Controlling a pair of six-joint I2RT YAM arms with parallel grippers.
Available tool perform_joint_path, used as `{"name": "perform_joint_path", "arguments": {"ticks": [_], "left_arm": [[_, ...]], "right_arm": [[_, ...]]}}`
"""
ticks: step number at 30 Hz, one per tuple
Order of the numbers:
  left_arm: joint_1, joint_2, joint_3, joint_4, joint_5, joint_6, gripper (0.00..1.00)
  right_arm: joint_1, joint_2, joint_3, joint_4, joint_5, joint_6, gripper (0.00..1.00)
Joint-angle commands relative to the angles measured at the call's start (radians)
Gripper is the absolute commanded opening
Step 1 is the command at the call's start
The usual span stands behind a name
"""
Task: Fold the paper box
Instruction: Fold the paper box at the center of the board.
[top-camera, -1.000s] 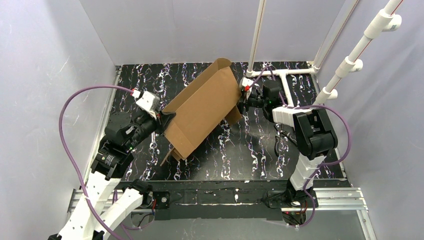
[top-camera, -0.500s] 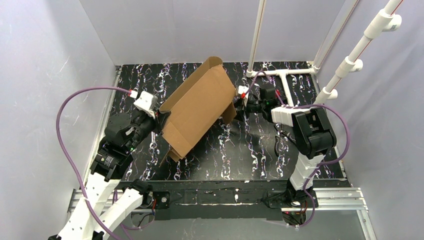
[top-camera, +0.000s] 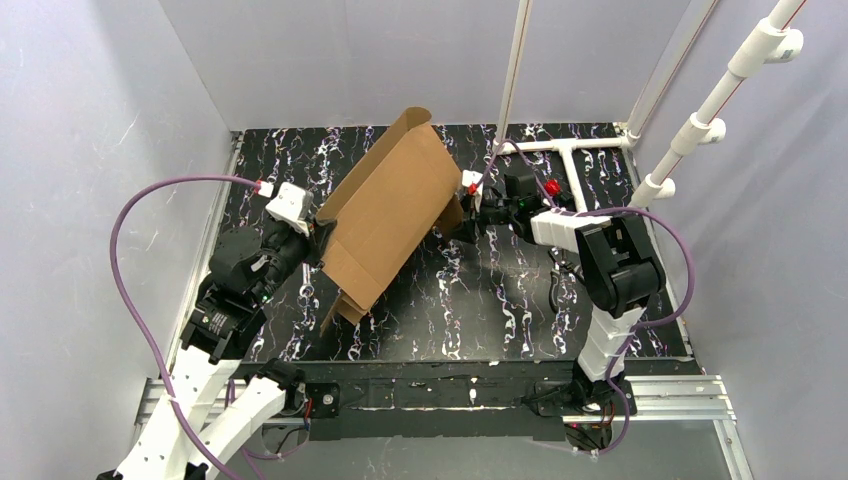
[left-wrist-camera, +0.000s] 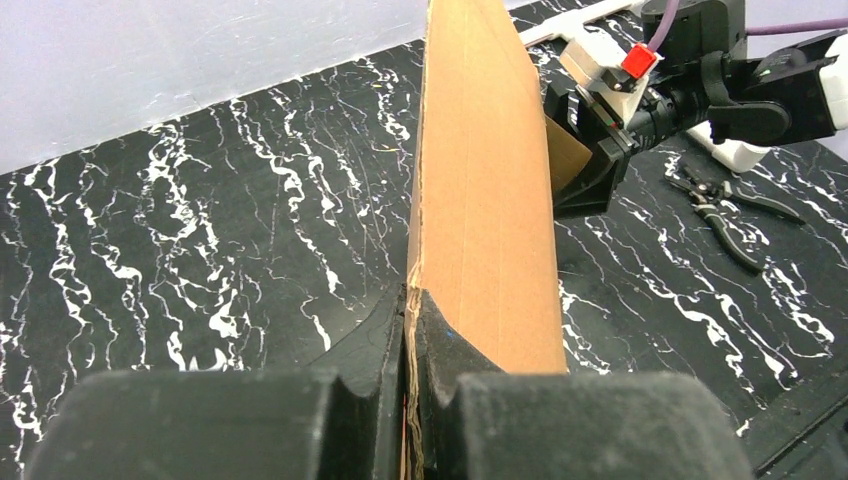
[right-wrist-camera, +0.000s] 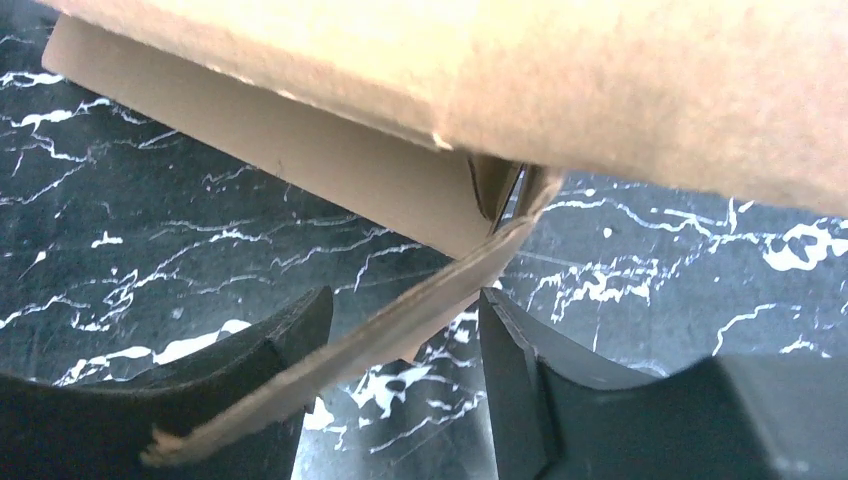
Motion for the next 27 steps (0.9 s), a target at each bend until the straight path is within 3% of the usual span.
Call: {"name": "perform_joint_path", "arguments": {"ticks": [1,4,8,15,23,27], "left_arm": [[0.002,-0.015,0.006,-0.042,-0.054,0.052,0.0],[0.004,-0.021,0.009,-0.061,-0.086,0.071,0.0],[0.004,-0.021,0.009,-0.061,-0.126,0.086,0.0],[0.004,-0.019,0.007,-0.052,-0.145,0.1,0.0],[0.004,-0.019,0.012,-0.06,-0.154,0.123,0.0],[0.004,-0.017,0.012,-0.062,-0.153,0.126,0.0]], "right_arm": [[0.021,0.027,0.06,0.103,-0.008,0.061,0.61],[0.024,0.019,0.069,0.057,-0.038,0.023,0.6],[0.027,-0.006,0.096,-0.13,-0.057,-0.137,0.66],[0.014,-0.02,0.167,-0.33,-0.073,-0.27,0.71],[-0.012,-0.023,0.315,-0.705,-0.102,-0.564,0.73],[-0.014,-0.023,0.371,-0.737,-0.035,-0.549,0.71]]}}
